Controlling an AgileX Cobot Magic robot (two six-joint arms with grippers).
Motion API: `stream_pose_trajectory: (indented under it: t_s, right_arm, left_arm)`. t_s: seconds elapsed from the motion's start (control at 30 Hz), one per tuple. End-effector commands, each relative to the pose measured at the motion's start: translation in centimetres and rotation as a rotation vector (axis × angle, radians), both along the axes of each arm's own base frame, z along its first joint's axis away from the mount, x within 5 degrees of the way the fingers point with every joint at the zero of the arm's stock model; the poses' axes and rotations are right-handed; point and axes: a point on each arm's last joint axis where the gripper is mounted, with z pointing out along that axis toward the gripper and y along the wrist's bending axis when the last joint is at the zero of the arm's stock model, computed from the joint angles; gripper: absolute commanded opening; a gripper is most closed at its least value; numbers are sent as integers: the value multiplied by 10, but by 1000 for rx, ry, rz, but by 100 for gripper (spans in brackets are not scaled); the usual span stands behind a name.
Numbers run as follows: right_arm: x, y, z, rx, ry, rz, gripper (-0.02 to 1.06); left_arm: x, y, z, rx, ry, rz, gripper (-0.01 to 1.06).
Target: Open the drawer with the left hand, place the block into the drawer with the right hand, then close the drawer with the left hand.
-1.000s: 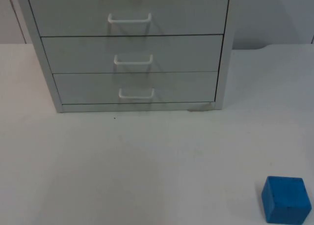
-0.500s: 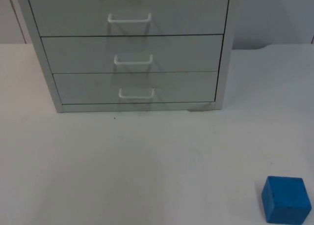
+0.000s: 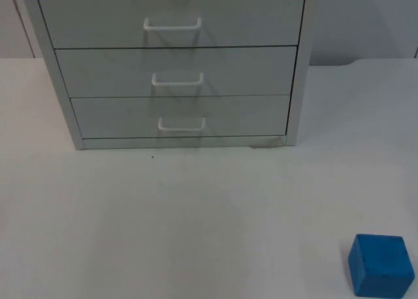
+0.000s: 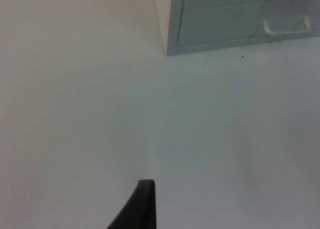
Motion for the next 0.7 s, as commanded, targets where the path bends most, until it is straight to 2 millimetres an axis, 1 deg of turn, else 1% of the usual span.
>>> stream_pose_trajectory:
  t_s: [0.0, 0.07, 0.1, 0.13, 0.17, 0.2, 0.23, 0.27, 0.3, 0.33, 0.4, 0.43, 0.57, 0.6, 0.67]
  right_arm:
    - [1, 0, 0, 3, -10, -4, 105]
    - [1, 0, 0, 3, -9, -4, 105]
    - [1, 0, 0, 3, -9, -4, 105]
    - [1, 0, 0, 3, -12, -4, 105]
    - [1, 0, 0, 3, -12, -4, 105]
    - [1, 0, 0, 3, -17, -4, 105]
    - [1, 0, 0, 3, -19, -5, 105]
    - [2, 0, 1, 3, -25, -5, 105]
    - [2, 0, 1, 3, -25, -5, 105]
    - [2, 0, 1, 3, -30, -5, 105]
    - [2, 0, 0, 3, -28, -5, 105]
    - [2, 0, 0, 3, -28, -5, 105]
    - [1, 0, -6, 3, -25, -5, 105]
    - [1, 0, -6, 3, -25, -5, 105]
    - [1, 0, -6, 3, -25, -5, 105]
  left_arm:
    - [9, -4, 4, -22, 29, -50, 98]
    - [22, -11, 3, -62, 66, -115, 98]
    - [22, -11, 3, -62, 66, -115, 98]
    - [33, -14, -1, -84, 110, -161, 98]
    - [36, -16, -3, -94, 124, -176, 97]
    - [42, -20, -5, -108, 147, -204, 95]
    - [51, -26, -13, -105, 190, -251, 90]
    - [54, -28, -15, -102, 199, -258, 87]
    - [54, -28, -15, -102, 199, -258, 87]
    - [61, -35, -21, -78, 212, -292, 82]
    - [71, -45, -29, -62, 224, -329, 81]
    - [71, -45, -29, -62, 224, -329, 81]
    - [79, -69, -44, -10, 250, -437, 81]
    - [79, -69, -44, -10, 250, -437, 81]
    - [80, -83, -50, 35, 246, -506, 81]
